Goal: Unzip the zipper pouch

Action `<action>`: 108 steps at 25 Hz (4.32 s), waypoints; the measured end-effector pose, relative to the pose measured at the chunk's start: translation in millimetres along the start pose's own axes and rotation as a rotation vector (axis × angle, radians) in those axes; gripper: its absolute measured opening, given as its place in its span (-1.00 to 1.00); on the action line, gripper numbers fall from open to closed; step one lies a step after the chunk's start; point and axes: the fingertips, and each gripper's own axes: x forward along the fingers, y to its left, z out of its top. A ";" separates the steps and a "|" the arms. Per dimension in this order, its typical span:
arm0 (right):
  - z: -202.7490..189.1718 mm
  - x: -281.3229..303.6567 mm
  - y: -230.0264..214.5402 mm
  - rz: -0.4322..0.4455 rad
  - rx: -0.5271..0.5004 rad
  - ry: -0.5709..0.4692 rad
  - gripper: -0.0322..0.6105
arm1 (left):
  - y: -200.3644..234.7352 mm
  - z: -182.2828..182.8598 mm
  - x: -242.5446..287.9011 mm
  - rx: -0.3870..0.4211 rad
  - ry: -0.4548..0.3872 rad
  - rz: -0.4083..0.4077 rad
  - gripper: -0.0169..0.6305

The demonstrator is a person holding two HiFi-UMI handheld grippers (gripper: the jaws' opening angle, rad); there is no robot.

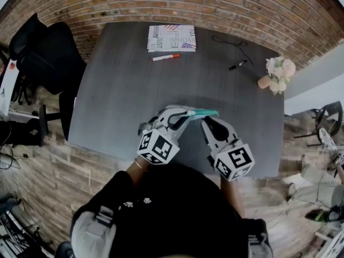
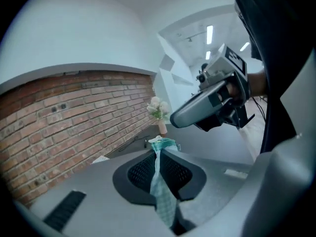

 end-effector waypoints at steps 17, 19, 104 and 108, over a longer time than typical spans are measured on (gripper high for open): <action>-5.8 23.5 15.9 -0.074 -0.233 0.149 -0.64 | -21.9 -0.7 19.5 0.443 0.145 0.009 -0.89; -5.8 22.4 16.4 -0.073 -0.226 0.148 -0.65 | -22.1 -1.1 18.9 0.444 0.144 0.009 -0.89; -20.0 -18.1 -50.5 -0.239 -0.194 0.125 -0.90 | -42.6 9.9 16.7 0.414 0.080 -0.067 -0.92; -20.0 -21.0 -54.0 -0.263 -0.182 0.139 -0.90 | -42.0 10.5 15.4 0.409 0.076 -0.068 -0.92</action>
